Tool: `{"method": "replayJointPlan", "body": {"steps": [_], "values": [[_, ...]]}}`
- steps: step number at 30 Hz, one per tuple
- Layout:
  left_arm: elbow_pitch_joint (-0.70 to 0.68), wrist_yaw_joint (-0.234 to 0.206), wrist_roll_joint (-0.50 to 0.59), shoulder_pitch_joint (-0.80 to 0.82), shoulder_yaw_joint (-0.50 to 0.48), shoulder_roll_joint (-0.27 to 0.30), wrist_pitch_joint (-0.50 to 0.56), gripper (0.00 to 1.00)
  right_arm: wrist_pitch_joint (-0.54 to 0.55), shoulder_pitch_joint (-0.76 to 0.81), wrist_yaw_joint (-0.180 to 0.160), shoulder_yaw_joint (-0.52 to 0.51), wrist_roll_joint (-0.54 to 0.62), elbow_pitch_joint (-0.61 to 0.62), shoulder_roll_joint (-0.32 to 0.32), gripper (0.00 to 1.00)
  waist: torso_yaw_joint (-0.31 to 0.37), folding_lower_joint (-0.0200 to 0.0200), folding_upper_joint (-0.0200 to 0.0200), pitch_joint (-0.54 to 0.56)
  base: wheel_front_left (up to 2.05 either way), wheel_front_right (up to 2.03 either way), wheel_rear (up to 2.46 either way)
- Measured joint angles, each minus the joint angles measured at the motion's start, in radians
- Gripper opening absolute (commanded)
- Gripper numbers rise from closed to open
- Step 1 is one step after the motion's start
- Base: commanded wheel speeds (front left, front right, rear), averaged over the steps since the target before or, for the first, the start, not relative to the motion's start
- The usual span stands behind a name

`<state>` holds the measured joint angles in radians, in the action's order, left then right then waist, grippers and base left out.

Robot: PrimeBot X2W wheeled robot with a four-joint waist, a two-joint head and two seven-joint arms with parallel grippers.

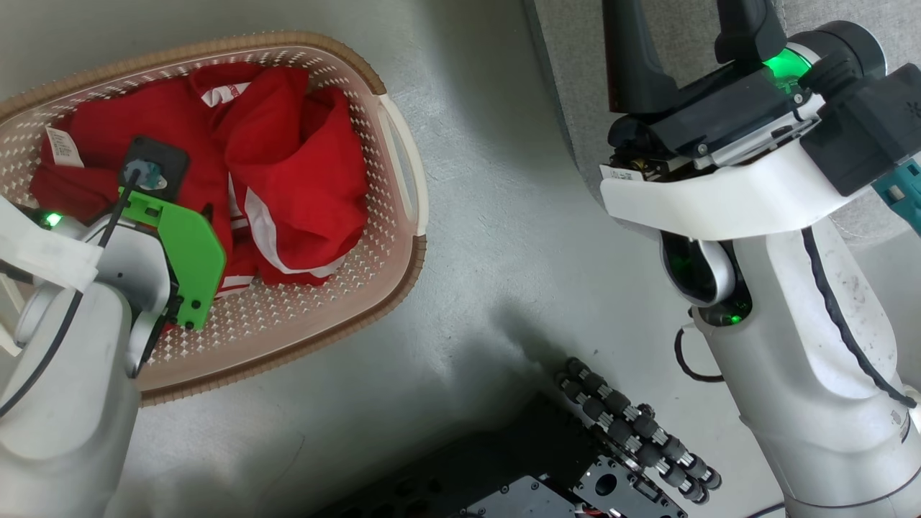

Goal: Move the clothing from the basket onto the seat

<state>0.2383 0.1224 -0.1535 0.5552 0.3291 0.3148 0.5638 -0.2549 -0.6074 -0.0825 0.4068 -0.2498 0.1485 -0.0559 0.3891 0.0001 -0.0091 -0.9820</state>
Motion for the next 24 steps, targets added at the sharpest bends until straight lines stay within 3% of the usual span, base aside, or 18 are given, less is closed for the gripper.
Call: {"method": "replayJointPlan", "body": {"steps": [11, 23, 24], "values": [[0.001, -0.001, 0.044, 0.0, 0.028, 0.044, 0.103, 1.0, 0.0, -0.001, -0.009, 0.012, -0.007, -0.002, 0.0, 1.0, -0.009, 0.0, 0.0, 0.008, 0.0, 0.0, 0.0], [-0.001, -0.001, -0.002, -0.007, 0.018, 0.044, 0.184, 1.0, 0.0, -0.001, -0.016, 0.017, -0.025, -0.002, 0.0, 1.0, 0.001, 0.0, 0.0, -0.005, 0.0, 0.0, 0.0], [0.0, -0.001, -0.002, -0.009, 0.018, 0.044, 0.184, 0.92, 0.0, -0.001, -0.016, 0.017, -0.027, -0.003, 0.0, 1.0, 0.003, 0.0, 0.0, -0.007, 0.0, 0.0, 0.0]]}}
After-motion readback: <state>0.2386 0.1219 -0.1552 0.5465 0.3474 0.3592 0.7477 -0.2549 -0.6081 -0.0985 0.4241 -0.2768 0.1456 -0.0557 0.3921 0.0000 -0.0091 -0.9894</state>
